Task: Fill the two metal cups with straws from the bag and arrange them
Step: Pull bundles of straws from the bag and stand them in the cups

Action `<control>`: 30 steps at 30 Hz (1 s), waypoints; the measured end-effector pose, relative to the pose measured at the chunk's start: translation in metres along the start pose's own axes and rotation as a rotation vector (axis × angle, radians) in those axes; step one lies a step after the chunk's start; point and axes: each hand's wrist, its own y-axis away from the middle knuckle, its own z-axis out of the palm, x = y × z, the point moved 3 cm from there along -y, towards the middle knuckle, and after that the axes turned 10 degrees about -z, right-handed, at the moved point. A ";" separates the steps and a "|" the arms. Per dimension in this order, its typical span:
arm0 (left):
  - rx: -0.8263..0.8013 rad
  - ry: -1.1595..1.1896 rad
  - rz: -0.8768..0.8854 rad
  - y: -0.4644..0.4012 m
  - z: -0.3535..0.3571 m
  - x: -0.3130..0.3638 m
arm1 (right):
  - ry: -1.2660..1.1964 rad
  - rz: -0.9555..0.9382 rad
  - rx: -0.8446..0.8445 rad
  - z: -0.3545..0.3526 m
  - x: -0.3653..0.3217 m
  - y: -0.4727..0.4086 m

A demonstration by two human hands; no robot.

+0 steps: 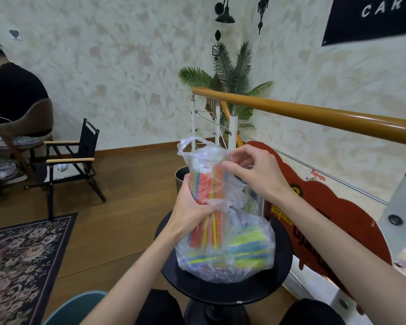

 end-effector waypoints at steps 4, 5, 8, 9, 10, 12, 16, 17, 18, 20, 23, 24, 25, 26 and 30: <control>-0.006 -0.013 -0.020 0.000 0.000 -0.002 | 0.040 -0.081 -0.053 0.006 0.000 0.002; -0.007 -0.015 -0.020 0.000 0.000 -0.002 | 0.041 -0.095 -0.054 0.006 0.000 0.003; -0.004 -0.011 -0.034 0.000 0.000 -0.002 | 0.076 -0.176 -0.010 0.005 -0.001 0.011; -0.001 -0.008 -0.041 0.000 0.000 -0.003 | 0.108 -0.225 0.014 0.004 -0.001 0.016; 0.006 -0.008 -0.044 0.000 -0.001 -0.003 | 0.151 -0.279 0.032 0.004 -0.001 0.020; 0.024 -0.009 -0.045 0.001 -0.002 -0.004 | 0.263 -0.382 0.050 0.005 0.002 0.029; 0.062 0.008 -0.027 0.000 -0.005 -0.006 | 0.470 -0.489 -0.013 0.016 0.014 0.051; 0.067 0.008 -0.022 0.000 -0.006 -0.006 | 0.499 -0.457 -0.087 0.021 0.020 0.055; 0.070 0.005 -0.018 0.000 -0.006 -0.007 | 0.514 -0.397 -0.185 0.025 0.028 0.057; 0.078 -0.007 -0.012 -0.001 -0.007 -0.008 | 0.502 -0.253 -0.354 0.026 0.042 0.057; 0.073 -0.018 -0.007 -0.001 -0.005 -0.006 | 0.327 -0.155 -0.210 0.015 0.038 0.044; 0.072 -0.018 -0.008 -0.001 -0.005 -0.005 | 0.250 -0.126 -0.084 0.009 0.030 0.038; 0.070 -0.017 -0.010 -0.001 -0.005 -0.005 | 0.168 -0.100 0.028 0.004 0.022 0.033; 0.068 -0.016 -0.010 -0.001 -0.005 -0.004 | 0.106 -0.086 0.098 0.001 0.013 0.028; 0.064 -0.019 -0.006 0.000 -0.006 -0.004 | -0.002 -0.079 0.043 0.010 0.002 0.015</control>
